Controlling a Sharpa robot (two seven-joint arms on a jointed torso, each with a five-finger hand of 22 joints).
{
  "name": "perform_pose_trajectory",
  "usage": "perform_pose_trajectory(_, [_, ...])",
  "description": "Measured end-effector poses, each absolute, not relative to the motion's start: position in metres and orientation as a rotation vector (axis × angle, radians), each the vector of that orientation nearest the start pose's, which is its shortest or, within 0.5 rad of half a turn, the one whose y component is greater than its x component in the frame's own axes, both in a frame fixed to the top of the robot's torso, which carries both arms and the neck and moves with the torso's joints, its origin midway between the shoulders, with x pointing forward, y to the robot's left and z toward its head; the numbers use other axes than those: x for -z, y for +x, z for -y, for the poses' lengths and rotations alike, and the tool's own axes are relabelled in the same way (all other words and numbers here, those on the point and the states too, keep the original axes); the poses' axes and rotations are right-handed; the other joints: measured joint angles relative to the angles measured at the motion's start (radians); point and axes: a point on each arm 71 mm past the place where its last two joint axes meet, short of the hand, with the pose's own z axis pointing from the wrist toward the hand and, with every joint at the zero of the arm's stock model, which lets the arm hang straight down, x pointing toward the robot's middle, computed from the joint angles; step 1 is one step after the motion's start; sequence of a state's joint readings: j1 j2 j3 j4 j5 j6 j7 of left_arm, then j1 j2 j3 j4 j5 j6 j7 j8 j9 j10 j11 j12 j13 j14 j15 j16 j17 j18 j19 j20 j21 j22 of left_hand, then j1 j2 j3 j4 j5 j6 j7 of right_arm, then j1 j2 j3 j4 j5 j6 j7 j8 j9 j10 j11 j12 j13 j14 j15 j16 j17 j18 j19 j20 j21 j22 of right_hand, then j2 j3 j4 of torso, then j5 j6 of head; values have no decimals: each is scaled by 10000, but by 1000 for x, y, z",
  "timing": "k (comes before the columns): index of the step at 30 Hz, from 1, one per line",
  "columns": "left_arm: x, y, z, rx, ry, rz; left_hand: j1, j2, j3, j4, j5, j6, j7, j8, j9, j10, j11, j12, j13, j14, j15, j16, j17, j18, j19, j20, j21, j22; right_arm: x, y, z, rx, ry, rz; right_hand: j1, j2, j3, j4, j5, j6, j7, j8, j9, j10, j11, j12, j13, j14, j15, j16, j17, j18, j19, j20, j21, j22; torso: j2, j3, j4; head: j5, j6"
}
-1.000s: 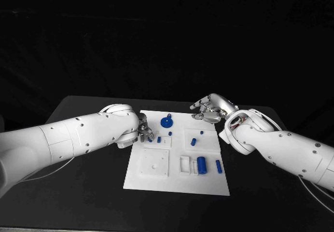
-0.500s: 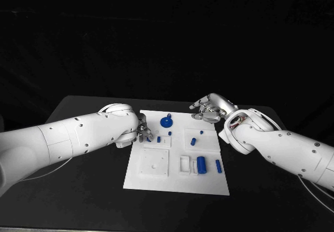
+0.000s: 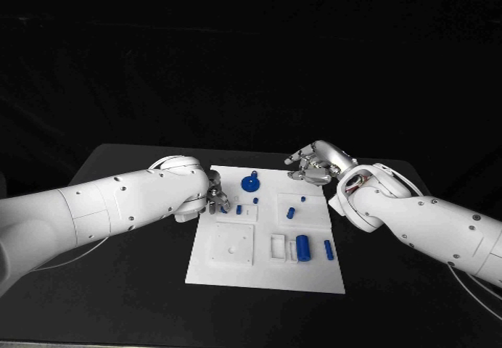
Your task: Assemble the parts on the task board
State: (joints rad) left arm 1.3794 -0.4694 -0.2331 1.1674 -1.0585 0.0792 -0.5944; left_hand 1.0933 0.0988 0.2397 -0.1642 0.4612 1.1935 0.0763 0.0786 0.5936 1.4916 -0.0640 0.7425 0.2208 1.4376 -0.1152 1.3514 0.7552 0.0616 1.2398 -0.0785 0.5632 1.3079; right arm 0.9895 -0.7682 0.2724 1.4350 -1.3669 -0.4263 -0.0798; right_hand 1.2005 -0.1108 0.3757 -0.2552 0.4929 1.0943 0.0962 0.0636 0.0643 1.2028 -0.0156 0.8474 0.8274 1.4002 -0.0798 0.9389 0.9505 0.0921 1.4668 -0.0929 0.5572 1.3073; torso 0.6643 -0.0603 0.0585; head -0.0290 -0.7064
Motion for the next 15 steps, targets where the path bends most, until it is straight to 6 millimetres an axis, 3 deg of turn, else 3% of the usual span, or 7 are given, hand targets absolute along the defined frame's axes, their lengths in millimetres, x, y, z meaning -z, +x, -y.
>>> perform_pose_trajectory(5, [209, 547, -140, 1829, -1038, -22419, -66, 66, 42, 72, -210, 2, 2, 0, 51, 1, 0, 0, 0, 1, 1, 0, 0, 0, 0, 0, 0, -1, 176, 506, 206, -7662, 1889, -14907, 0, 0, 0, 0, 49, 0, 0, 0, 0, 0, 0, 0, 0, 0, 0, 0, 0, 0, 0, 0, 0, 0, 3, 7, -1, 7, 8])
perform_pose_trajectory(15, [209, 548, -137, 1720, -926, -22551, -61, 282, -275, 636, -830, 31, 30, 57, 32, 3, 2, 0, 52, 1, 1, 42, 68, 1, 0, 0, 0, -2, 176, 506, 205, -7671, 1885, -14914, 0, 0, 28, -27, 49, 0, 0, 0, 0, 0, 0, 0, 0, 0, 0, 0, 0, 0, 0, 0, 0, 0, 7, 14, -5, -17, 2])
